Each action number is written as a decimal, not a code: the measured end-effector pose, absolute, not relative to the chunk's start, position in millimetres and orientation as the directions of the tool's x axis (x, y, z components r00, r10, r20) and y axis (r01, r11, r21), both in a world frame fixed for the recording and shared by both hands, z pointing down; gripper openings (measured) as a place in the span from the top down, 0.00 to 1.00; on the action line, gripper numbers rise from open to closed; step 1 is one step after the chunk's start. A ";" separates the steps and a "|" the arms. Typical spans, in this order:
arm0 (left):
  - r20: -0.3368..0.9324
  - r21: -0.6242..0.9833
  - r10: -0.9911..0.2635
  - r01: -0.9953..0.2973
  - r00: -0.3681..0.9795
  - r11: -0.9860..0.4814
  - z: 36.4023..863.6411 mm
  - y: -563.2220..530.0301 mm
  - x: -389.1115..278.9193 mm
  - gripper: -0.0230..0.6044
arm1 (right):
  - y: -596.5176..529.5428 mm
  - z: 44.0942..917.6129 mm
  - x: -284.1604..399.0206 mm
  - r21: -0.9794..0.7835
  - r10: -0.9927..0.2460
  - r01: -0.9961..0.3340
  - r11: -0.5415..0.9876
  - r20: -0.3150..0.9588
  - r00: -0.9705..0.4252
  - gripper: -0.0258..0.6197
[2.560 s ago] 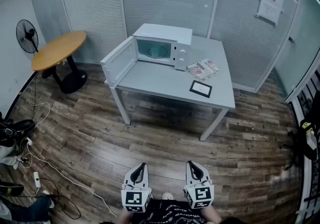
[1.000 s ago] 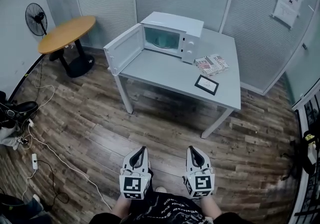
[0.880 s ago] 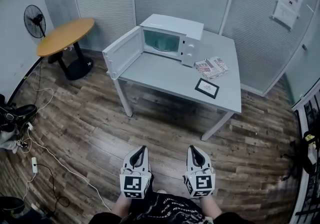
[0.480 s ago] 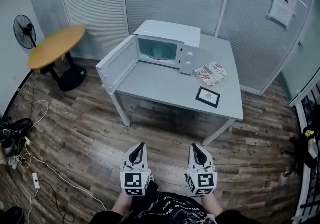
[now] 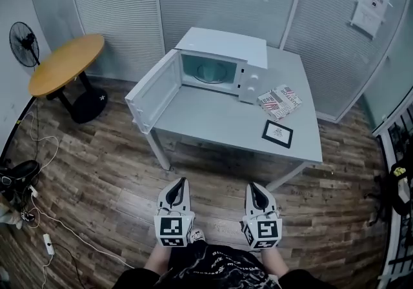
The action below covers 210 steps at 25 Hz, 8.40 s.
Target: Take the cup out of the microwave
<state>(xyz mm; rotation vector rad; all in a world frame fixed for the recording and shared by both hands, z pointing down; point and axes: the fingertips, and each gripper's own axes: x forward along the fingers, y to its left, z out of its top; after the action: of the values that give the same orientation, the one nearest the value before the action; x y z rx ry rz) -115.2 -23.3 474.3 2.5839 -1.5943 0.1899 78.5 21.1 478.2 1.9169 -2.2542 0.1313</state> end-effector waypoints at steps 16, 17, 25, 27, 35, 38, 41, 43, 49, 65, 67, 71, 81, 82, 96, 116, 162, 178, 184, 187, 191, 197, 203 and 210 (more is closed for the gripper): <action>0.159 0.023 -0.842 -0.855 0.515 -0.518 479.7 -70.4 -125.3 0.95 | -20.5 481.7 57.0 0.010 -0.971 -0.992 0.125 0.207 -0.121 0.96; 0.163 0.024 -0.842 -0.855 0.515 -0.518 481.1 -72.7 -124.7 0.95 | -23.3 482.4 58.2 0.009 -0.971 -0.992 0.124 0.208 -0.120 0.95; 0.170 0.015 -0.855 -0.869 0.490 -0.495 486.8 -100.4 -120.9 0.95 | -62.8 489.3 67.3 -0.004 -0.968 -0.990 0.144 0.207 -0.141 0.95; 0.179 0.015 -0.858 -0.873 0.482 -0.488 489.5 -108.9 -120.8 0.95 | -74.8 491.4 67.6 -0.005 -0.966 -0.988 0.155 0.210 -0.152 0.95; 0.195 0.013 -0.870 -0.888 0.453 -0.459 492.6 -164.1 -109.2 0.95 | -140.9 497.2 79.7 -0.023 -0.959 -0.983 0.183 0.216 -0.184 0.95; 0.197 0.019 -0.878 -0.897 0.436 -0.442 492.2 -189.1 -103.0 0.95 | -168.2 493.6 89.3 -0.032 -0.958 -0.981 0.189 0.212 -0.192 0.95; 0.190 0.030 -0.887 -0.905 0.421 -0.423 485.7 -212.4 -96.7 0.95 | -194.2 489.2 95.4 -0.029 -0.954 -0.977 0.210 0.214 -0.211 0.95; 0.190 0.033 -0.891 -0.910 0.412 -0.414 484.3 -227.3 -90.9 0.95 | -211.1 488.4 101.3 -0.032 -0.952 -0.975 0.218 0.215 -0.220 0.95; 0.206 0.037 -0.902 -0.924 0.380 -0.381 489.3 -261.7 -76.3 0.95 | -255.8 492.3 120.4 -0.054 -0.946 -0.971 0.231 0.222 -0.237 0.95; 0.212 0.033 -0.932 -0.955 0.295 -0.295 494.1 -337.9 -37.1 0.95 | -353.9 494.6 142.8 -0.063 -0.907 -0.934 0.351 0.225 -0.356 0.95; 0.217 0.031 -0.931 -0.955 0.293 -0.294 495.6 -342.6 -34.8 0.95 | -362.3 492.6 143.2 -0.066 -0.906 -0.932 0.357 0.217 -0.363 0.95; 0.228 0.038 -0.929 -0.956 0.291 -0.291 500.0 -345.6 -31.9 0.95 | -369.4 494.1 140.4 -0.062 -0.894 -0.922 0.381 0.231 -0.385 0.95; 0.242 0.033 -0.919 -0.949 0.312 -0.314 503.4 -369.8 -43.6 0.95 | -395.0 504.1 120.7 -0.090 -0.876 -0.916 0.392 0.268 -0.401 0.78; 0.243 0.032 -0.918 -0.948 0.313 -0.315 503.3 -373.5 -45.8 0.95 | -399.2 504.2 118.1 -0.090 -0.876 -0.916 0.392 0.266 -0.401 0.77; 0.264 0.026 -0.895 -0.930 0.360 -0.366 509.3 -419.8 -64.2 0.95 | -460.0 513.3 88.8 -0.115 -0.875 -0.923 0.367 0.295 -0.384 0.45; 0.289 0.033 -0.852 -0.894 0.437 -0.448 518.8 -447.3 -72.0 0.95 | -521.8 529.2 68.1 -0.055 -0.892 -0.949 0.309 0.329 -0.310 0.36; 0.352 0.088 -0.776 -0.844 0.523 -0.529 541.7 -466.0 -82.9 0.95 | -614.5 560.0 47.6 -0.020 -0.874 -0.950 0.313 0.387 -0.296 0.35; 0.351 0.082 -0.798 -0.865 0.490 -0.495 541.9 -462.0 -86.8 0.95 | -604.3 542.7 43.5 0.024 -0.884 -0.939 0.342 0.347 -0.313 0.36; 0.330 0.077 -0.809 -0.868 0.487 -0.491 536.1 -454.6 -83.3 0.95 | -589.6 533.5 48.4 0.051 -0.891 -0.940 0.337 0.341 -0.301 0.36; 0.322 0.074 -0.813 -0.870 0.484 -0.488 533.6 -451.7 -81.3 0.95 | -581.8 529.3 51.4 0.042 -0.892 -0.942 0.333 0.337 -0.301 0.36; 0.310 0.066 -0.824 -0.876 0.473 -0.478 531.8 -444.4 -80.7 0.95 | -566.9 523.5 54.5 0.037 -0.893 -0.942 0.335 0.331 -0.305 0.36; 0.292 0.055 -0.838 -0.883 0.461 -0.467 527.7 -432.6 -79.0 0.95 | -547.5 516.8 59.6 0.052 -0.892 -0.938 0.344 0.331 -0.309 0.36; 0.282 0.060 -0.844 -0.887 0.456 -0.458 522.1 -421.5 -79.2 0.95 | -528.5 510.8 59.6 0.043 -0.892 -0.938 0.344 0.325 -0.313 0.36; 0.267 0.066 -0.854 -0.893 0.446 -0.445 516.9 -411.5 -82.0 0.95 | -504.5 510.0 62.2 0.049 -0.895 -0.941 0.335 0.329 -0.301 0.36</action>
<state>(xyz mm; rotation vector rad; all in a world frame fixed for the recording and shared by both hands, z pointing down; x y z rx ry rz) -82.0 -411.5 516.9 2.4980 -1.5303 0.2891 62.2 -504.5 510.0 1.6415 -2.3065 0.2192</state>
